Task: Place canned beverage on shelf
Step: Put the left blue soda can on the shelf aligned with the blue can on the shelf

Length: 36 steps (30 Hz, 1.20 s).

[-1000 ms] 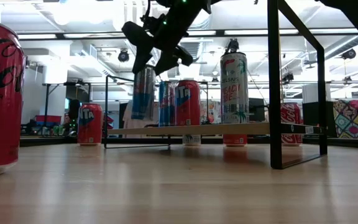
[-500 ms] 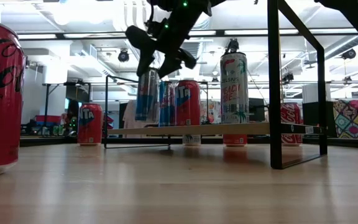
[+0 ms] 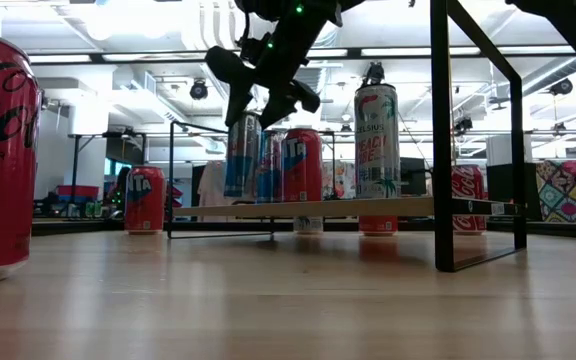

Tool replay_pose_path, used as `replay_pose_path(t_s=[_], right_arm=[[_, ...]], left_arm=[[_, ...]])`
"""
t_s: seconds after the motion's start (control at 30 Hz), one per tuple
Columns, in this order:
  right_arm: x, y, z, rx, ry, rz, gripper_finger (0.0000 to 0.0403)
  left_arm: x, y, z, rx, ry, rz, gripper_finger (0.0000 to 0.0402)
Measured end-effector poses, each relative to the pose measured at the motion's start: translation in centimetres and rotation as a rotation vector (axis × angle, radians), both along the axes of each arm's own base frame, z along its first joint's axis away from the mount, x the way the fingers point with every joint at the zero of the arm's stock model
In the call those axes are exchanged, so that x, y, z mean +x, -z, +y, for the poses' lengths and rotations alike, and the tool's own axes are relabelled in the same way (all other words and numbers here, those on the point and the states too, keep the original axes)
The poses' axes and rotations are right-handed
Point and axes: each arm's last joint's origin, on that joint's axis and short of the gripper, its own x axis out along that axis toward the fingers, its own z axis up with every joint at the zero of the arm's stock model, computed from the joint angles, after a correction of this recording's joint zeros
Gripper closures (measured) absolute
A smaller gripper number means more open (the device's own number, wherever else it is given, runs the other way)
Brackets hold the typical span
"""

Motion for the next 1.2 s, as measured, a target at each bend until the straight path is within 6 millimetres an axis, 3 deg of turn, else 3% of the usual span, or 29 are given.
replay_pose_path(t_s=[0.23,1.2], right_arm=[[-0.01,-0.02,-0.03,-0.008,0.009,0.0,0.0172],[-0.03,0.04,-0.16,-0.047,0.043,0.005,0.0172]], left_arm=[[0.04,0.78,-0.04,0.012,-0.003,0.012,0.0345],[0.04,0.72,0.03,0.025,-0.018,-0.006,0.0345]])
